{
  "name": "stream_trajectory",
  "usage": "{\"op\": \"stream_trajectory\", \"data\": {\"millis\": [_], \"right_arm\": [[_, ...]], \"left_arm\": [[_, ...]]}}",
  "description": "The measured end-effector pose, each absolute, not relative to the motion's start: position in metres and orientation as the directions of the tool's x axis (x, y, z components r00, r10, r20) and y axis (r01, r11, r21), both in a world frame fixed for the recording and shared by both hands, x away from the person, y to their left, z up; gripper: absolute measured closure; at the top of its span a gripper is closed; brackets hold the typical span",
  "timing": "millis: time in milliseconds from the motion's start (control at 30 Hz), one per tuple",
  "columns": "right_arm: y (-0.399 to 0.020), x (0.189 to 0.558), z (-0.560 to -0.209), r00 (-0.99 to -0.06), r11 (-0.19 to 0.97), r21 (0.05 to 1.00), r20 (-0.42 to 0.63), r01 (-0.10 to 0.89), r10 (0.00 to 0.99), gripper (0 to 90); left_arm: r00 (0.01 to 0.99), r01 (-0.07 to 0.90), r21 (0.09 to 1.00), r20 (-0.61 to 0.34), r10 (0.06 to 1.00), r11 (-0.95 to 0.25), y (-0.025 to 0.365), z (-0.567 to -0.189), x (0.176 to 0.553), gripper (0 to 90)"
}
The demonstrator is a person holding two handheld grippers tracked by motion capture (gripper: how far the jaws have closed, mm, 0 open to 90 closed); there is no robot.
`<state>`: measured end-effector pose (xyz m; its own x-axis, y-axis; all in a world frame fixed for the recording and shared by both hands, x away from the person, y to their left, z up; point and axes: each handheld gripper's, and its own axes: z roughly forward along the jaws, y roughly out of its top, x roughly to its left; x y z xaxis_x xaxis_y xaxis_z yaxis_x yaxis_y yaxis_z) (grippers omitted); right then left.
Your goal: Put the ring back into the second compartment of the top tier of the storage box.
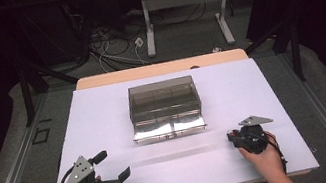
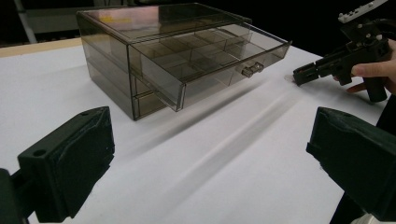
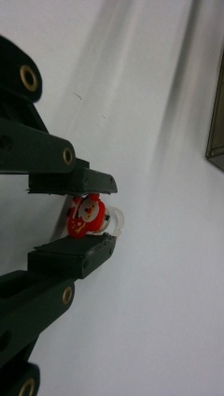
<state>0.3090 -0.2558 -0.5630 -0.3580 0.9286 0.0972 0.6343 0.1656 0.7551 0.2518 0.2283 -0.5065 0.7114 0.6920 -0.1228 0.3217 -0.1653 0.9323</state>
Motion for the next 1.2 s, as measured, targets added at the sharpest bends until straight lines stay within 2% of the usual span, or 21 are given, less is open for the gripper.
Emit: {"op": "stream_trajectory", "data": {"millis": [1200], "right_arm": [[-0.2545,0.3045,-0.5546,-0.359,0.152,0.787,0.093,0.597,0.929,68.9]], "left_arm": [[0.710,0.330,0.929,-0.126,0.693,-0.169,0.2298,-0.5064,0.2518,0.0]]}}
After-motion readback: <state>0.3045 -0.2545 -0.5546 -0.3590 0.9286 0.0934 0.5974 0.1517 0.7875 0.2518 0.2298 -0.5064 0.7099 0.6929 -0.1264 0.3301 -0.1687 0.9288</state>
